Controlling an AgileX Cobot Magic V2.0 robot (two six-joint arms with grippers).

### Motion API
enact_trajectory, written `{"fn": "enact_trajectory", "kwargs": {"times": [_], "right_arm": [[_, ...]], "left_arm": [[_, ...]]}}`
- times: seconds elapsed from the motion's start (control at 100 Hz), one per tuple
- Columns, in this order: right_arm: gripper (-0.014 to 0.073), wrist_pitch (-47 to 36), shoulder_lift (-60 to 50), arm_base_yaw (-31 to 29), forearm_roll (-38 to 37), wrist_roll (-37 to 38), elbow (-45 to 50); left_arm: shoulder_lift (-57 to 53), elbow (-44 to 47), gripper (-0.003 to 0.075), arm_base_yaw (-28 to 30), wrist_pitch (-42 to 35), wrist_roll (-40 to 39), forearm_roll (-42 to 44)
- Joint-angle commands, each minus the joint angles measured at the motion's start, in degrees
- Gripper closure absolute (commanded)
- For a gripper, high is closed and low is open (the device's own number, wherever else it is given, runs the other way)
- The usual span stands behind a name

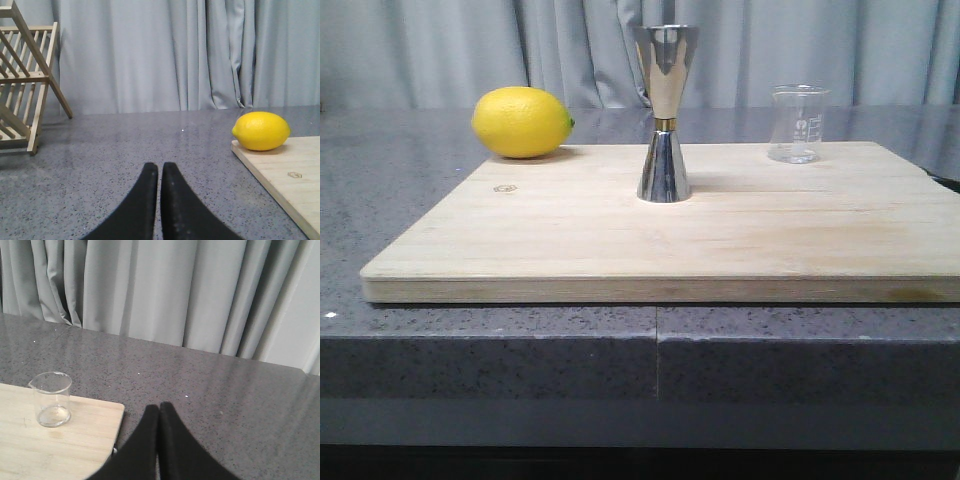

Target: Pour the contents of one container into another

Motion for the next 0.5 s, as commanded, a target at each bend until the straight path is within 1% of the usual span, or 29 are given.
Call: {"fn": "enact_trajectory", "kwargs": {"times": [0.0,0.13,0.49], "right_arm": [[0.0661,-3.70,-0.18,-0.09,-0.04,-0.04,-1.44],[0.0661,-3.70,-0.18,-0.09,-0.04,-0.04,-1.44],[0.0661,-3.70,-0.18,-0.09,-0.04,-0.04,-1.44]], "left_arm": [[-0.33,1.22,0.0741,-0.24,-2.36,0.77,-2.54],[-1.83,1.22,0.0741,-0.24,-1.09,1.73,-5.92],[-1.83,1.22,0.0741,-0.21,-0.97,2.41,-9.00]]}}
